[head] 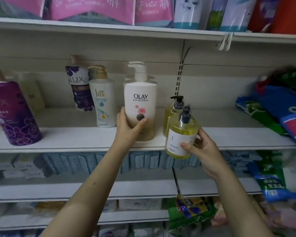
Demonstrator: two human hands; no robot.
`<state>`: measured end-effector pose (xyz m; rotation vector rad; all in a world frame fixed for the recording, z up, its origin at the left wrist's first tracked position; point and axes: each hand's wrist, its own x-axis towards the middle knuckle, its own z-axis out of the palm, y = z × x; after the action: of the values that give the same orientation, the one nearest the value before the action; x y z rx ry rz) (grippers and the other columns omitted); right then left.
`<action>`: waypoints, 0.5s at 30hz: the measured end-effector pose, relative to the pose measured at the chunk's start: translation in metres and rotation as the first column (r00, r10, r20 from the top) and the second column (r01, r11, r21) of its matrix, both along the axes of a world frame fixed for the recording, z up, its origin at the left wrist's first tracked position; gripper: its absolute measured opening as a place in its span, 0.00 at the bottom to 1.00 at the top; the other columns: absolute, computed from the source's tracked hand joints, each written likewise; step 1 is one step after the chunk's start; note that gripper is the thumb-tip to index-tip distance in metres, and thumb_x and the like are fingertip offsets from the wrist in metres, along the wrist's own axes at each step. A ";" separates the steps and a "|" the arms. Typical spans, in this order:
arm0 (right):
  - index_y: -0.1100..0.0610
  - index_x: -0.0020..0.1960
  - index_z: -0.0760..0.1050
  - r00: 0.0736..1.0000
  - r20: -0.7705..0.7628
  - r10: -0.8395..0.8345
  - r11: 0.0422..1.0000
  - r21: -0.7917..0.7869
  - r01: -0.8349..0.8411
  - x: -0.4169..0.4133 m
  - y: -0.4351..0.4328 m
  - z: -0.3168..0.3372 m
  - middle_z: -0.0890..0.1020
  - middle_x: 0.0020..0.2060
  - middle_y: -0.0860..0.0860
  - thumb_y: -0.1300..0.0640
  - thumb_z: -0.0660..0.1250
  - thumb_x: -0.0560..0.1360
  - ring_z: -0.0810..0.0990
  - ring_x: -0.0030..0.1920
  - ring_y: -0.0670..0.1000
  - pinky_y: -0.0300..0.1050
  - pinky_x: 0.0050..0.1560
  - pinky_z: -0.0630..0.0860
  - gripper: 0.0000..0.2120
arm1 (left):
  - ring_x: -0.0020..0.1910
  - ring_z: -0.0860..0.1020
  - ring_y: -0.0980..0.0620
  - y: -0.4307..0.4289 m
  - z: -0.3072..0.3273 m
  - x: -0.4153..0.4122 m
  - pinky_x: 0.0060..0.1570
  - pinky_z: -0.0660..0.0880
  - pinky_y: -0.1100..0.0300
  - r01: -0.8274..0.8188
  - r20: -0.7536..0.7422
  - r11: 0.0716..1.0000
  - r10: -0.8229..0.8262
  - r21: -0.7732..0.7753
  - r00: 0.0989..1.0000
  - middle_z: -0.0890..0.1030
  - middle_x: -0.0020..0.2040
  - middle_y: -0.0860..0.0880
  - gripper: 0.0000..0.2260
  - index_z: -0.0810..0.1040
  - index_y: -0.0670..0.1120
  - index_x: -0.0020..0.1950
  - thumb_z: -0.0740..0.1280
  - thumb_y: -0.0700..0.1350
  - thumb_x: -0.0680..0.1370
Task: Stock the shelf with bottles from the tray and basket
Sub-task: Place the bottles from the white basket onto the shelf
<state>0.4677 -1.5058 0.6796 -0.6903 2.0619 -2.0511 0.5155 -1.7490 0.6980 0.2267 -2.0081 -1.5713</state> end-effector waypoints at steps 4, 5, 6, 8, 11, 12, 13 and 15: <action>0.41 0.70 0.69 0.999 -0.032 -0.015 0.999 0.051 0.017 -0.006 -0.001 -0.001 0.74 0.65 0.43 0.48 0.76 0.62 0.77 0.61 0.44 0.43 0.56 0.79 0.38 | 0.63 0.75 0.55 -0.006 -0.011 -0.008 0.61 0.76 0.52 0.043 -0.013 0.999 -0.043 0.018 0.999 0.72 0.67 0.50 0.27 0.67 0.65 0.65 0.73 0.60 0.68; 0.42 0.70 0.69 1.000 -0.029 -0.005 0.999 0.053 0.007 -0.010 -0.002 -0.001 0.75 0.65 0.44 0.49 0.76 0.62 0.78 0.60 0.43 0.41 0.55 0.79 0.37 | 0.63 0.76 0.55 -0.008 -0.014 -0.012 0.59 0.77 0.54 0.062 -0.017 0.997 -0.061 0.035 0.998 0.73 0.66 0.51 0.27 0.67 0.63 0.66 0.74 0.58 0.70; 0.43 0.70 0.68 1.000 -0.029 0.008 0.999 0.053 -0.006 -0.011 -0.003 0.000 0.77 0.63 0.44 0.50 0.75 0.63 0.79 0.60 0.43 0.40 0.54 0.79 0.37 | 0.61 0.77 0.56 -0.008 -0.016 -0.012 0.56 0.78 0.57 0.077 -0.026 0.996 -0.076 0.053 0.997 0.75 0.65 0.52 0.27 0.67 0.59 0.69 0.74 0.55 0.72; 0.44 0.72 0.67 0.999 -0.028 0.026 0.998 0.056 -0.024 -0.018 -0.007 0.002 0.80 0.61 0.43 0.51 0.75 0.64 0.79 0.59 0.43 0.42 0.55 0.79 0.38 | 0.59 0.78 0.58 -0.009 -0.019 -0.015 0.52 0.78 0.63 0.103 -0.040 0.991 -0.100 0.083 0.994 0.78 0.63 0.54 0.27 0.66 0.54 0.71 0.72 0.48 0.75; 0.45 0.73 0.66 0.999 -0.034 0.028 0.998 0.058 -0.026 -0.033 -0.014 0.001 0.80 0.60 0.41 0.52 0.75 0.65 0.79 0.60 0.43 0.43 0.57 0.78 0.38 | 0.57 0.79 0.60 -0.011 -0.022 -0.016 0.51 0.77 0.65 0.111 -0.049 0.989 -0.106 0.096 0.993 0.79 0.61 0.56 0.24 0.67 0.53 0.70 0.71 0.46 0.76; 0.45 0.73 0.66 0.999 -0.032 0.033 0.998 0.061 -0.031 -0.039 -0.016 0.001 0.80 0.60 0.42 0.52 0.75 0.66 0.78 0.61 0.43 0.42 0.58 0.77 0.38 | 0.57 0.79 0.60 -0.012 -0.022 -0.016 0.51 0.77 0.66 0.110 -0.049 0.990 -0.106 0.093 0.993 0.80 0.60 0.56 0.24 0.68 0.53 0.70 0.71 0.46 0.76; 0.45 0.73 0.65 0.999 -0.029 0.038 0.997 0.066 -0.036 -0.044 -0.018 0.001 0.80 0.61 0.42 0.53 0.74 0.66 0.78 0.61 0.42 0.41 0.58 0.77 0.38 | 0.57 0.79 0.61 -0.012 -0.022 -0.015 0.51 0.77 0.66 0.115 -0.048 0.989 -0.111 0.096 0.993 0.80 0.60 0.56 0.23 0.68 0.53 0.70 0.71 0.45 0.76; 0.45 0.74 0.64 0.998 -0.020 0.052 0.996 0.071 -0.050 -0.054 -0.022 0.001 0.79 0.63 0.42 0.53 0.74 0.67 0.77 0.62 0.41 0.41 0.60 0.75 0.38 | 0.56 0.79 0.62 -0.013 -0.022 -0.015 0.50 0.76 0.68 0.121 -0.049 0.987 -0.117 0.106 0.992 0.80 0.59 0.56 0.22 0.69 0.52 0.69 0.70 0.44 0.77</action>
<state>0.4135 -1.5280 0.6810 -0.7486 2.0945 -1.9425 0.5005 -1.7616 0.6756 0.1160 -1.9375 -1.7470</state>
